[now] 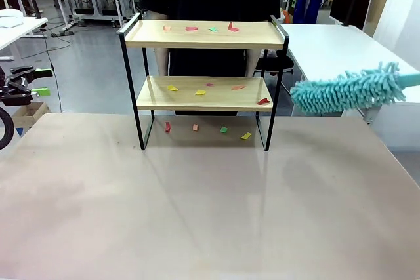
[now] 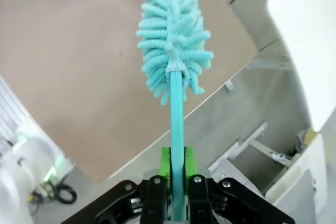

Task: Clean the shelf.
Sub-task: Clean the specific section of the Shelf indicated by the human with the Duster.

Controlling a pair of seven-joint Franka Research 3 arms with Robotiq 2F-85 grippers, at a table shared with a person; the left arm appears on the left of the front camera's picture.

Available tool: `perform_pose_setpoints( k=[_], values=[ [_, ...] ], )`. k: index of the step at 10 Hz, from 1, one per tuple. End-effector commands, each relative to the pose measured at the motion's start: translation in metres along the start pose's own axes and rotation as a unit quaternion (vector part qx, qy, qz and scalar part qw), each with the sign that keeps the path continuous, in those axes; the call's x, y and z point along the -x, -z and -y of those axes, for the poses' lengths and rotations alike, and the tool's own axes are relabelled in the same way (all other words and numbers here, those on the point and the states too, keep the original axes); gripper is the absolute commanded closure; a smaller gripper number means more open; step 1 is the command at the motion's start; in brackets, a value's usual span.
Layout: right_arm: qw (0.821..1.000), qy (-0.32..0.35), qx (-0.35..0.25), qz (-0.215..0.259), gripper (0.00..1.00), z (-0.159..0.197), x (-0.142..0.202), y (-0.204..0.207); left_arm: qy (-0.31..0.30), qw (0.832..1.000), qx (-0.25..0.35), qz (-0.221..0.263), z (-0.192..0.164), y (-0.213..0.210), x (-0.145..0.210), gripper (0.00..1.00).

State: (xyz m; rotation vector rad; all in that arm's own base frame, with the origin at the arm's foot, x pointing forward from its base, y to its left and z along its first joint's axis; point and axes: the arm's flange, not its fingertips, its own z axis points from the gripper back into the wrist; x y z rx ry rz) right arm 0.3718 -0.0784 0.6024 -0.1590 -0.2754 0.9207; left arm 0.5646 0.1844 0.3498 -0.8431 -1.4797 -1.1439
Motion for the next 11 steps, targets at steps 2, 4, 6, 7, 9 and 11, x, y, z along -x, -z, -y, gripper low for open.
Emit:
perform_pose_setpoints(
  k=[2,4,6,7,9,11],
  values=[
    [0.983,-0.173,-0.054,-0.011,0.87,-0.032,0.015,-0.006,0.001,1.0,-0.001,0.0,0.001,0.0,-0.003,0.0],
    [0.967,-0.235,-0.101,0.01,0.87,-0.048,0.014,-0.007,0.001,1.0,-0.001,0.0,0.001,0.0,-0.003,0.0],
    [0.954,-0.257,-0.151,0.027,0.87,-0.072,0.006,-0.006,0.001,1.0,-0.001,0.0,0.001,0.0,-0.003,0.0],
    [0.946,-0.272,-0.174,0.032,0.87,-0.084,0.001,-0.005,0.001,1.0,-0.001,0.0,0.001,0.0,-0.003,0.0],
    [0.941,-0.276,-0.195,0.031,0.87,-0.099,-0.011,0.002,0.001,1.0,-0.001,0.0,0.001,0.0,-0.003,0.0],
    [0.941,-0.262,-0.213,0.021,0.87,-0.095,-0.018,0.011,0.001,1.0,-0.001,0.0,0.001,0.0,-0.003,0.0]
  ],
)
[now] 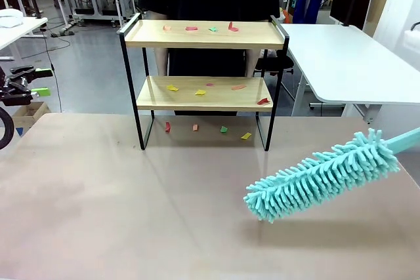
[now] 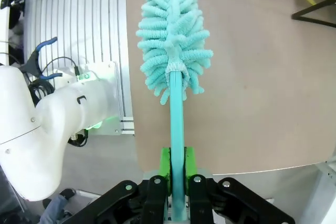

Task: Clean the shelf.
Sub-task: Clean the specific section of the Shelf indicated by the human with the Duster.

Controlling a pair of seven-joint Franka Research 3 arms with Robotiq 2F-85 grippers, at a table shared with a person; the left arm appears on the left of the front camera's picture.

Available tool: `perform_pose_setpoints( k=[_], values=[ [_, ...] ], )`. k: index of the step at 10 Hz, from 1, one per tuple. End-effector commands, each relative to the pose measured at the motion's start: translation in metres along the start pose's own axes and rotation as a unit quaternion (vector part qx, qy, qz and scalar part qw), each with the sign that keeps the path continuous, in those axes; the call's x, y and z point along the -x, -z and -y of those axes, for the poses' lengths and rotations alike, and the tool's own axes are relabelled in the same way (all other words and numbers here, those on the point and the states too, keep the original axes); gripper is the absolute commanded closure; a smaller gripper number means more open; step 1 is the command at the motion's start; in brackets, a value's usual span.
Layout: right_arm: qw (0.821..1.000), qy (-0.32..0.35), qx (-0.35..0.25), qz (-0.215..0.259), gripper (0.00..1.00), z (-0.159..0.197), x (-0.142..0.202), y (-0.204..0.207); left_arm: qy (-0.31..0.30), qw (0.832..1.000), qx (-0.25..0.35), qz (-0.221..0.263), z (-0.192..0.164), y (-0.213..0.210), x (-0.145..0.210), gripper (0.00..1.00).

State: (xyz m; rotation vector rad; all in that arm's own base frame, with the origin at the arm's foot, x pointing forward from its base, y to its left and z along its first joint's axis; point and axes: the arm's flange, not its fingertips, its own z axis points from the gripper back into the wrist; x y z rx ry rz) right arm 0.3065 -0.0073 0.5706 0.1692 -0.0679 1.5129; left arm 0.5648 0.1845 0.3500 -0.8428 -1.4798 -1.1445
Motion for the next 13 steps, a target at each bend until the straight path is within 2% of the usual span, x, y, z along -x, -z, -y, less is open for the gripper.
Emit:
perform_pose_setpoints(
  k=[1,13],
  values=[
    [1.0,-0.001,0.007,0.003,0.87,-0.003,0.0015,-0.0047,0.001,1.0,-0.001,0.0,0.0015,0.0003,-0.0024,0.0],
    [1.0,-0.001,0.007,0.003,0.87,-0.003,0.0015,-0.0047,0.001,1.0,-0.001,0.0,0.0015,0.0003,-0.0024,0.0]
  ],
)
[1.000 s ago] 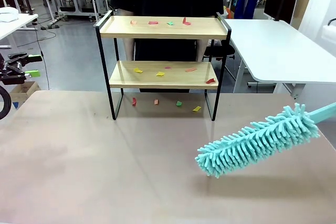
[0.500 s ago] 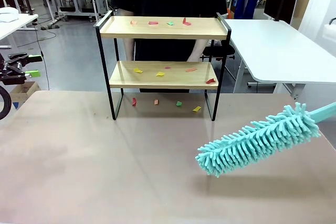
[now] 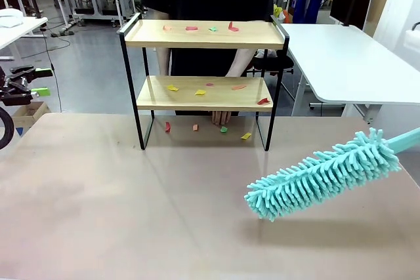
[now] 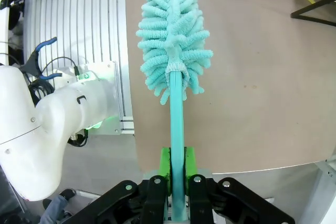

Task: Clean the shelf.
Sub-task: Clean the specific section of the Shelf indicated by the human with the Duster.

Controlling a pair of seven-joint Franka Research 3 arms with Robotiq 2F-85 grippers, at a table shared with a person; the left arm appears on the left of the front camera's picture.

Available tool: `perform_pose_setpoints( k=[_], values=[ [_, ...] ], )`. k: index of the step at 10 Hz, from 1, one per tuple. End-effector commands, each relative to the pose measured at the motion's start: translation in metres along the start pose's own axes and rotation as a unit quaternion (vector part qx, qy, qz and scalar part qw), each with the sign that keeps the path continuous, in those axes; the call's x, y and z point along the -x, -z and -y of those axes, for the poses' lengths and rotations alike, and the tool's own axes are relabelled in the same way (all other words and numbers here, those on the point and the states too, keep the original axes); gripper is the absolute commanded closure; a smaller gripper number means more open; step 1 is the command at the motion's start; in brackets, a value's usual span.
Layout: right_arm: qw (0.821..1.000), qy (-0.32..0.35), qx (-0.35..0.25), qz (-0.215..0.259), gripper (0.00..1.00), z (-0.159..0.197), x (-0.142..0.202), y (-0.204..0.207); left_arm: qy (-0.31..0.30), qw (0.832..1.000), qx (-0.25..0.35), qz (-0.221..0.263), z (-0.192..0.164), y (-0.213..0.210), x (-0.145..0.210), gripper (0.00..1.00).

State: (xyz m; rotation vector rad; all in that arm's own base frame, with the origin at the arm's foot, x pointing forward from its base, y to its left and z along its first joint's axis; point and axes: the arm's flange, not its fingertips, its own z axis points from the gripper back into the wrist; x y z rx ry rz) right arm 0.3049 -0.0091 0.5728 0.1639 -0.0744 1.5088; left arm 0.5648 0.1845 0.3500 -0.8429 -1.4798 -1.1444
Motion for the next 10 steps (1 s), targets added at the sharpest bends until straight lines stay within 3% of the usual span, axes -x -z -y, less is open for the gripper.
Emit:
perform_pose_setpoints(
  k=[1,10],
  values=[
    [1.0,-0.003,0.004,0.002,0.87,-0.0014,0.0001,-0.0024,0.001,1.0,-0.001,0.0,0.0015,0.0003,-0.0025,0.0],
    [1.0,-0.003,0.004,0.002,0.87,-0.0014,0.0001,-0.0024,0.001,1.0,-0.001,0.0,0.0015,0.0003,-0.0025,0.0]
  ],
)
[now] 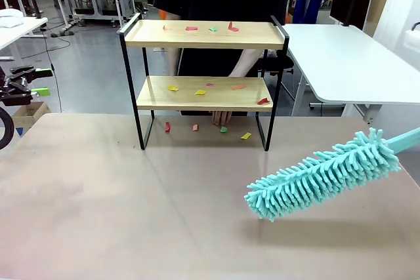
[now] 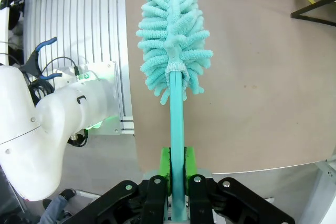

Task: Clean the shelf.
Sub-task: Clean the specific section of the Shelf indicated by the human with the Duster.

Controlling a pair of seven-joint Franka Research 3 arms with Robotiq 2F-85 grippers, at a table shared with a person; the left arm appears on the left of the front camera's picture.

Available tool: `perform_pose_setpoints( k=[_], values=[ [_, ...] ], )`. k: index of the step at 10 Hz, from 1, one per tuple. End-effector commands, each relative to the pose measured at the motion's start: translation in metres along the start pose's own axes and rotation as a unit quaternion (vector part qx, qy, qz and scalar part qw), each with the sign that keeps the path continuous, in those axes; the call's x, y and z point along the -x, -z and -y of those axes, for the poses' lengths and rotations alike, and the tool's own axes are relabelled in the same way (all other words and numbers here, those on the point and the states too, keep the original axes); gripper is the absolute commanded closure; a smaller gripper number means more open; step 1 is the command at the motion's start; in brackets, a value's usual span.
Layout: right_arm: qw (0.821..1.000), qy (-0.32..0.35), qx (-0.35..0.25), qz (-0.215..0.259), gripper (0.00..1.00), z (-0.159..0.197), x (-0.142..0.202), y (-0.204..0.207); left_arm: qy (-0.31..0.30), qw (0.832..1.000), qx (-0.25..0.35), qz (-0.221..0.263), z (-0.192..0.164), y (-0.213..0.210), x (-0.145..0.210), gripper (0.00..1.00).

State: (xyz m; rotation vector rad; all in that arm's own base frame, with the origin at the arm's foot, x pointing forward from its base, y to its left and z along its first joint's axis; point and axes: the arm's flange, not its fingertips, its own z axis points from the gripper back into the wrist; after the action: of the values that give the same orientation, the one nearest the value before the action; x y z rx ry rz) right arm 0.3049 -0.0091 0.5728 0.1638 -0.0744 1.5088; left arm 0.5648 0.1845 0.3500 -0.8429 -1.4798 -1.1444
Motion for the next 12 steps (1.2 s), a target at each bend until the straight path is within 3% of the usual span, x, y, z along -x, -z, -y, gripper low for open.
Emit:
perform_pose_setpoints(
  k=[1,2,4,7,10,12],
  values=[
    [1.0,0.0,0.0,0.0,0.87,0.0,0.0,0.0,0.001,1.0,-0.001,0.0,0.001,0.0,-0.002,0.0],
    [1.0,0.022,0.006,-0.021,0.87,0.004,-0.019,0.006,0.001,1.0,-0.001,0.0,0.001,0.0,-0.002,0.0],
    [0.997,0.058,0.002,0.04,0.87,0.006,-0.056,0.018,0.001,1.0,-0.001,0.0,0.001,0.0,-0.002,0.0],
    [0.983,0.132,0.048,0.122,0.87,-0.001,-0.108,0.046,0.001,1.0,-0.001,0.0,0.001,0.0,-0.002,0.0],
    [0.955,0.221,0.087,0.178,0.87,-0.014,-0.16,0.088,0.001,1.0,-0.001,0.0,0.001,0.0,-0.002,0.0],
    [0.924,0.284,0.114,0.23,0.87,-0.026,-0.196,0.115,0.001,1.0,-0.001,0.0,0.001,0.0,-0.002,0.0]
  ],
)
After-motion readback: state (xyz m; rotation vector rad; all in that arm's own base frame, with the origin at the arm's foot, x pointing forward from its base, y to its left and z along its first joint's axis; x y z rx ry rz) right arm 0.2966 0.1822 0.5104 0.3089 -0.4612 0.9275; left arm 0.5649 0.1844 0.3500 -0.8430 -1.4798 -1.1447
